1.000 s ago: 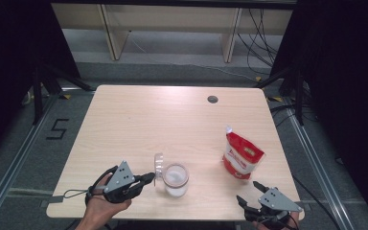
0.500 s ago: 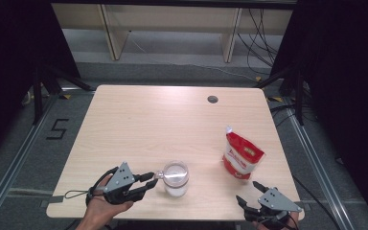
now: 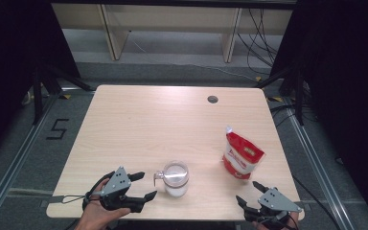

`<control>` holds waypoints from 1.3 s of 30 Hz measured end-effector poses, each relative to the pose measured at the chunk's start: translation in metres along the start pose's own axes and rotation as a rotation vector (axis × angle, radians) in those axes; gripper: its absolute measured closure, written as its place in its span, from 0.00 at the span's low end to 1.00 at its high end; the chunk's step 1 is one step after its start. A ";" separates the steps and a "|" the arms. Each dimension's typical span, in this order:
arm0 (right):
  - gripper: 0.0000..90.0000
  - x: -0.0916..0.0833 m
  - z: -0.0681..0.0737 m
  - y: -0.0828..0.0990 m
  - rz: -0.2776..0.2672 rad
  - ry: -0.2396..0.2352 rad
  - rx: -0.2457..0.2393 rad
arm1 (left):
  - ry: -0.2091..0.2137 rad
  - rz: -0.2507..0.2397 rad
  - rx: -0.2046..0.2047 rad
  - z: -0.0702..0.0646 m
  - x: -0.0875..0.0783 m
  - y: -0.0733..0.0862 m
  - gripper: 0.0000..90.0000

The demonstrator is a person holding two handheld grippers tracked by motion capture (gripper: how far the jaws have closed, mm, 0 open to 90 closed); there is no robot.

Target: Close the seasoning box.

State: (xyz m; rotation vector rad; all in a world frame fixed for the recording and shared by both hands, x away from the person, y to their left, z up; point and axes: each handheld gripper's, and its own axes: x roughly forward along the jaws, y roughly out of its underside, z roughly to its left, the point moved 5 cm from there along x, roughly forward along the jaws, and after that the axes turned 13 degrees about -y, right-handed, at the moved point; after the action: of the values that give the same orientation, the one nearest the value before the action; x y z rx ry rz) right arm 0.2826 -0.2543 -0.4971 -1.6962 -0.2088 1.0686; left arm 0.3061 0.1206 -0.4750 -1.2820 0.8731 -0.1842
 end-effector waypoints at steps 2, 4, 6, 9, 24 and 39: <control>0.32 0.000 -0.001 -0.001 -0.008 0.013 -0.012 | -0.005 -0.004 0.003 0.003 0.000 0.003 0.24; 0.32 0.000 -0.001 -0.001 -0.011 0.009 -0.010 | -0.017 0.000 -0.008 0.005 0.000 0.005 0.21; 0.32 0.000 0.000 0.000 -0.006 0.004 -0.001 | -0.025 0.006 -0.029 0.006 0.000 0.009 0.18; 0.32 0.000 0.001 0.000 -0.002 -0.005 0.009 | -0.031 0.016 -0.031 0.007 -0.001 0.013 0.18; 0.32 0.001 0.003 -0.001 0.000 -0.007 -0.004 | -0.045 0.044 -0.031 0.004 -0.007 0.030 0.19; 0.22 0.009 0.009 0.001 0.010 -0.068 -0.016 | -0.034 0.075 -0.022 -0.006 -0.005 0.049 0.18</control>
State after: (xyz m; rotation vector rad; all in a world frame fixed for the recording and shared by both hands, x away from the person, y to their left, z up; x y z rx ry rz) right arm 0.2812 -0.2433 -0.5034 -1.6783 -0.2535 1.1356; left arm 0.2819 0.1344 -0.5157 -1.2670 0.8950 -0.0933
